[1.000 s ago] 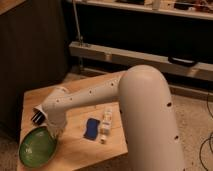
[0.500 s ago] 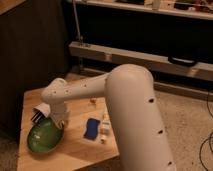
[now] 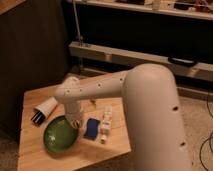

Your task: Drag the ceramic bowl in a circle

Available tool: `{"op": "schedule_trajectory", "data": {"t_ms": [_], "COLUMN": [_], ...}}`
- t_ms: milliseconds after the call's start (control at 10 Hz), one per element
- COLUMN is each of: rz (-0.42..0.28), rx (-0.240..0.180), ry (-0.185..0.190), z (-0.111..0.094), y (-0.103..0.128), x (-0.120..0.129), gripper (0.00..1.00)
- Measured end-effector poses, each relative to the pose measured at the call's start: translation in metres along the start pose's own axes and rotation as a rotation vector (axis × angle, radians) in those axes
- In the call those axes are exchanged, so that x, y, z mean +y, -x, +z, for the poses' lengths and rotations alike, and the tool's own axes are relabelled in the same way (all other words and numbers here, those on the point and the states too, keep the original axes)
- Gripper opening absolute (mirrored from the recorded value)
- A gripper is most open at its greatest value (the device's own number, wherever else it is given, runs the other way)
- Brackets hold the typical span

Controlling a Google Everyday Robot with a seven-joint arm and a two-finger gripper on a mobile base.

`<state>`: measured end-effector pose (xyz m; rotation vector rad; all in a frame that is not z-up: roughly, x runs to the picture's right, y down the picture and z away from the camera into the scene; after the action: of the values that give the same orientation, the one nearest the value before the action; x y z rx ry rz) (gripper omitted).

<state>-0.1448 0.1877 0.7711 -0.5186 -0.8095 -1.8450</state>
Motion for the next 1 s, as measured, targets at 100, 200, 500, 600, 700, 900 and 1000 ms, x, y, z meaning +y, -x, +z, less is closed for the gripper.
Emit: {"op": "schedule_trajectory", "data": {"t_ms": [100,200,500,600,700,900,1000], "rz": [-0.003,-0.015,-0.087,-0.118,-0.145,-0.23,-0.258], "rx": [0.001,-0.003,-0.068,-0.086,-0.102,-0.129,-0.135], "ry": [-0.01,-0.014,-0.026,-0.037,-0.043,-0.078,-0.093], "z": [-0.014,-0.023,-0.02,-0.012,-0.007,0.004,0.005], "y": [0.016,0.03,0.083,0.095,0.104,0.121,0.123], "x": [0.012,0.018,0.007,-0.006,-0.018,-0.06,-0.076], "gripper": [0.06,0.06,0.06,0.06,0.06,0.06,0.06]}}
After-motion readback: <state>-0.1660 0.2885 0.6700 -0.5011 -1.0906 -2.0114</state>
